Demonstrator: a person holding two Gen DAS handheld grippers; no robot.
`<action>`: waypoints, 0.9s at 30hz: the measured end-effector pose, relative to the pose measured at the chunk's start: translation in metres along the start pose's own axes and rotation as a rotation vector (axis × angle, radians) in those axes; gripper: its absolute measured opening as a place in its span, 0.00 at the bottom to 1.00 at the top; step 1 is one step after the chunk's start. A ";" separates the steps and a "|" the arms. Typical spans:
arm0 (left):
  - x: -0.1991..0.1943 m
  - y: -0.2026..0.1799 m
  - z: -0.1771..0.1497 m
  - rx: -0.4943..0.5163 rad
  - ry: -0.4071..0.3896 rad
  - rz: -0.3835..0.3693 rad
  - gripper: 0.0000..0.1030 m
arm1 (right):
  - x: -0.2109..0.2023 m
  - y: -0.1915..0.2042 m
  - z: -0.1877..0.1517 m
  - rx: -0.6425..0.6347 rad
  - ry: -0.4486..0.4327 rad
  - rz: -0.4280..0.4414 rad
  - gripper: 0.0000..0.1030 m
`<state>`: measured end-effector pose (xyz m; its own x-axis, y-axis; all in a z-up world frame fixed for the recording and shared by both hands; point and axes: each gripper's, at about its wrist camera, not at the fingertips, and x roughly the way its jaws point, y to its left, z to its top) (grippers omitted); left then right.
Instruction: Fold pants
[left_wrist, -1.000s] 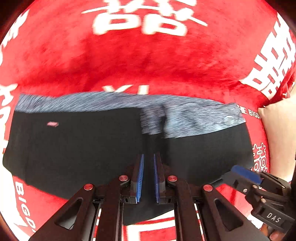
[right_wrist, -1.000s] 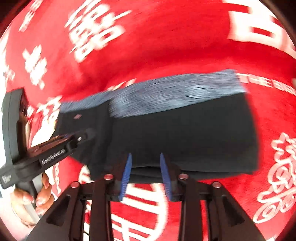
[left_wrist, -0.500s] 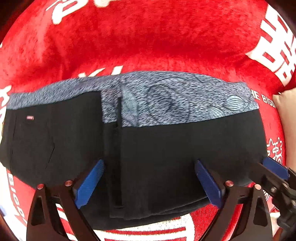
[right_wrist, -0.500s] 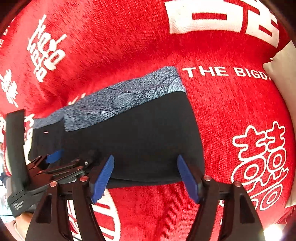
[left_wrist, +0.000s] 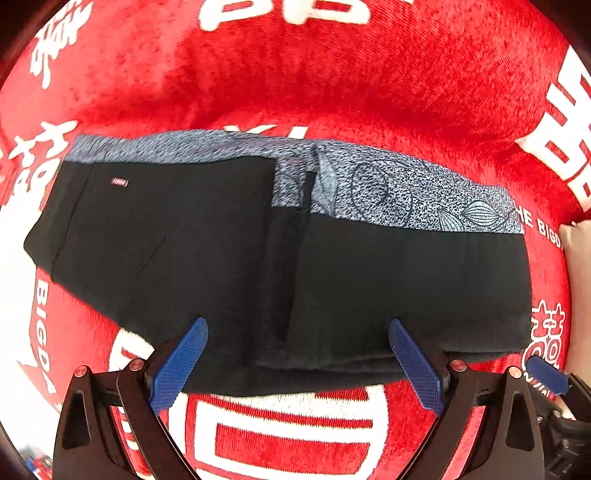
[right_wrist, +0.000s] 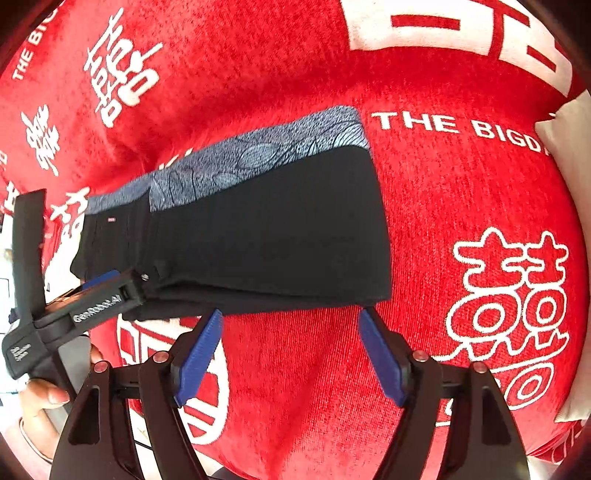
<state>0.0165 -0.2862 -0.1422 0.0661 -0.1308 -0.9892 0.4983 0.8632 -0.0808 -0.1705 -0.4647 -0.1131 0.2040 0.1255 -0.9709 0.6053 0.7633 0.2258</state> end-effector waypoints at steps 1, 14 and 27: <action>-0.001 0.003 -0.003 -0.013 0.000 -0.002 0.96 | 0.002 0.001 0.000 -0.005 0.006 -0.001 0.77; -0.013 0.079 -0.028 -0.100 0.011 -0.081 0.96 | 0.017 0.058 -0.019 -0.008 0.051 -0.026 0.83; -0.007 0.231 -0.028 -0.387 -0.065 -0.135 0.96 | 0.045 0.135 0.015 -0.124 0.010 -0.164 0.85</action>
<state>0.1071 -0.0726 -0.1577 0.0834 -0.2755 -0.9577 0.1449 0.9542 -0.2619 -0.0677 -0.3651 -0.1255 0.1028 -0.0011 -0.9947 0.5306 0.8459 0.0539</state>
